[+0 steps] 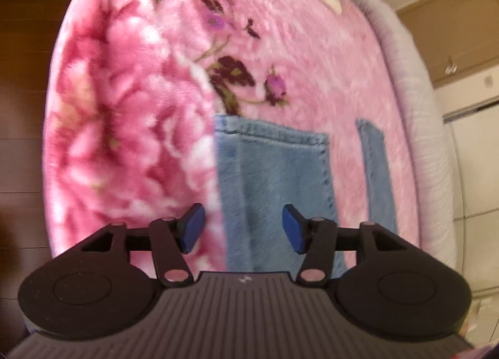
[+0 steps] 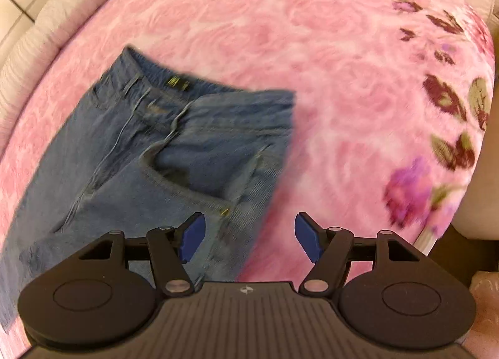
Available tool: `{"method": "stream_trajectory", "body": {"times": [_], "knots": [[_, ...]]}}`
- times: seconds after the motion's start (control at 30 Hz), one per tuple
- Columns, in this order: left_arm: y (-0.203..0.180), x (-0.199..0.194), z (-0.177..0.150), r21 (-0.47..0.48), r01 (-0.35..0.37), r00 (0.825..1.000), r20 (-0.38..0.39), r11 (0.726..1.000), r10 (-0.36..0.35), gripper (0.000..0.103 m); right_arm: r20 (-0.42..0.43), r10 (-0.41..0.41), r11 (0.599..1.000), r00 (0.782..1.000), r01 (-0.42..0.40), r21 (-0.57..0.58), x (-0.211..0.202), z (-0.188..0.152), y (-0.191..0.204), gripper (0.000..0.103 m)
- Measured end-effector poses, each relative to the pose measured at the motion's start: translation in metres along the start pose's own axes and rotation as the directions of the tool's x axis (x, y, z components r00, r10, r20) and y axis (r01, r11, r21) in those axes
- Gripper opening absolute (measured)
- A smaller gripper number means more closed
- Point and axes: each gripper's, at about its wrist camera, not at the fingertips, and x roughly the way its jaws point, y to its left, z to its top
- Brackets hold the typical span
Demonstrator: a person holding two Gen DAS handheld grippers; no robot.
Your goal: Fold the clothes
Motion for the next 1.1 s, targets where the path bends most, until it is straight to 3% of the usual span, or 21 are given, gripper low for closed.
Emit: {"method": "stream_trajectory", "body": {"times": [0.07,0.1,0.2,0.33,0.37,0.4,0.43,0.53,0.67,0.73,0.8,0.83,0.87,0.9,0.97,1.07,1.1], "knots": [[-0.006,0.004,-0.001,0.019,0.024,1.0,0.018,1.0,-0.024,0.031,0.02,0.03,0.999,0.999,-0.03,0.032,0.003,0.005,-0.018,0.068],[-0.011,0.008,0.0,0.051,0.036,0.999,0.002,0.998,-0.036,0.001,0.034,0.045,0.997,0.998,-0.046,0.053,0.006,0.009,-0.027,0.07],[-0.032,0.008,0.001,0.193,0.037,0.999,0.008,0.981,-0.04,0.002,0.082,0.084,0.988,0.993,-0.094,0.125,0.017,0.019,-0.051,0.073],[-0.057,-0.012,0.003,0.37,0.073,0.996,0.028,0.926,-0.089,0.002,0.133,0.189,0.936,0.973,-0.219,0.276,0.033,0.025,-0.072,0.077],[-0.059,-0.025,0.004,0.385,0.085,0.994,0.031,0.919,-0.105,0.002,0.14,0.215,0.931,0.967,-0.246,0.269,0.033,0.025,-0.069,0.071],[-0.06,-0.037,0.006,0.401,0.097,0.992,0.034,0.911,-0.121,0.002,0.116,0.244,0.933,0.963,-0.265,0.243,0.033,0.024,-0.065,0.037],[-0.06,-0.05,0.011,0.419,0.103,0.989,0.05,0.902,-0.136,0.002,0.091,0.271,0.934,0.958,-0.285,0.217,0.033,0.024,-0.061,0.014],[-0.049,-0.079,0.031,0.473,0.076,0.986,0.096,0.878,-0.137,0.003,0.091,0.282,0.942,0.955,-0.294,0.16,0.015,0.009,-0.049,0.006],[-0.016,-0.062,0.046,0.497,-0.018,0.997,0.079,0.867,-0.024,0.003,0.084,0.275,0.948,0.958,-0.285,0.143,-0.01,-0.023,-0.052,0.005],[0.002,-0.043,0.047,0.502,-0.053,0.998,0.056,0.863,0.029,0.002,0.068,0.202,0.965,0.977,-0.211,0.156,-0.007,-0.041,-0.06,0.005],[0.004,-0.035,0.044,0.492,-0.022,0.998,0.059,0.87,-0.009,0.002,0.084,0.183,0.959,0.979,-0.197,0.202,-0.008,-0.05,-0.069,0.004],[0.004,-0.035,0.044,0.49,0.03,0.997,0.052,0.871,-0.063,0.003,0.109,0.189,0.954,0.976,-0.209,0.215,-0.014,-0.05,-0.068,0.004],[0.003,-0.034,0.044,0.488,0.077,0.993,0.044,0.869,-0.113,0.003,0.133,0.189,0.959,0.973,-0.212,0.188,-0.021,-0.05,-0.063,0.004],[0.003,-0.031,0.044,0.505,0.068,0.994,0.035,0.86,-0.099,0.003,0.145,0.182,0.969,0.973,-0.202,0.143,-0.026,-0.047,-0.057,0.004],[0.009,-0.02,0.051,0.537,0.013,1.0,-0.011,0.844,-0.008,0.005,0.09,0.114,0.983,0.989,-0.125,0.137,-0.019,-0.045,-0.056,0.012],[0.01,-0.031,0.062,0.593,0.001,0.999,-0.036,0.805,0.026,0.016,0.051,-0.055,0.979,0.997,0.044,0.201,-0.024,-0.046,-0.064,0.027],[0.006,-0.035,0.06,0.608,-0.008,0.999,-0.029,0.794,0.033,0.024,0.061,-0.1,0.973,0.993,0.085,0.215,-0.034,-0.048,-0.064,0.037]]}}
